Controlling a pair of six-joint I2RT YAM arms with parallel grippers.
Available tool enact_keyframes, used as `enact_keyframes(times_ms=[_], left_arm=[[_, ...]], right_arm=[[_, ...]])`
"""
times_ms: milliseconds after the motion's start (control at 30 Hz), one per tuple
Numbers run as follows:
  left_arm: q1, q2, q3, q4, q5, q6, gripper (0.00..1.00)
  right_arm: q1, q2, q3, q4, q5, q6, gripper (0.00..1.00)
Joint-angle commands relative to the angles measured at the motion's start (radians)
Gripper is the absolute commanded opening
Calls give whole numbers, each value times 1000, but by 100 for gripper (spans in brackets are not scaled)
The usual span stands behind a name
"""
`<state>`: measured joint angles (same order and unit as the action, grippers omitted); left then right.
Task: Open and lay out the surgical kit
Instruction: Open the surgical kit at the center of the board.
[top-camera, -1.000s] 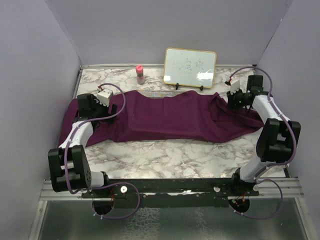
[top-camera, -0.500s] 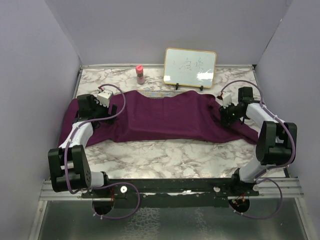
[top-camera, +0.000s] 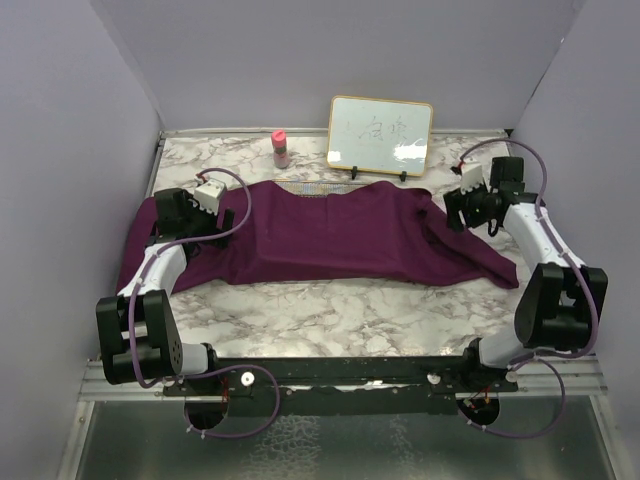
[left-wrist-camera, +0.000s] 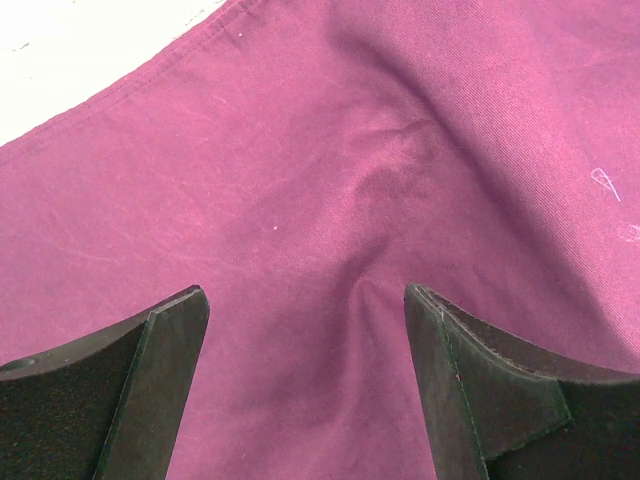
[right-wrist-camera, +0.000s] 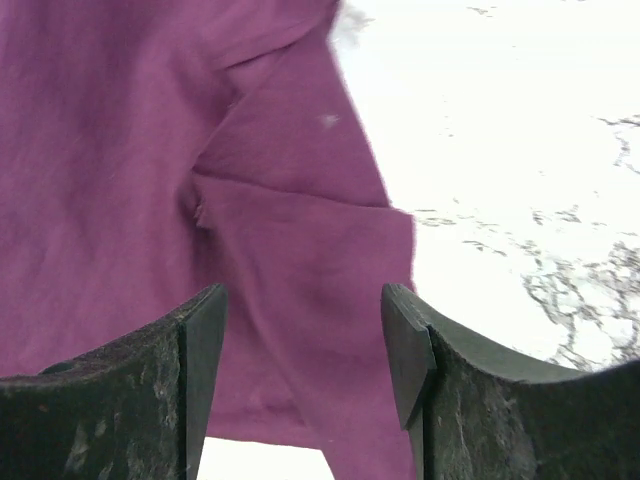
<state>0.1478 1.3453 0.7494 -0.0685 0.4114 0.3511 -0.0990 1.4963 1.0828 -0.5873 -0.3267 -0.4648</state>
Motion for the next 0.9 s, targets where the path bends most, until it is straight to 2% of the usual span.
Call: enact_keyframes(times_ms=[0, 300, 667, 767, 867], left_arm=[[-7, -28, -8, 18, -2, 12, 82], [-8, -35, -8, 19, -2, 13, 82], [-7, -28, -7, 18, -5, 16, 82], [-7, -29, -7, 18, -5, 16, 82], [-8, -29, -5, 18, -5, 16, 82]], right_arm=[[-56, 75, 96, 68, 72, 97, 63], [-120, 314, 222, -8, -27, 112, 65], [-140, 442, 232, -47, -93, 92, 66], [-146, 455, 238, -61, -133, 85, 63], [-157, 449, 247, -62, -148, 83, 52]])
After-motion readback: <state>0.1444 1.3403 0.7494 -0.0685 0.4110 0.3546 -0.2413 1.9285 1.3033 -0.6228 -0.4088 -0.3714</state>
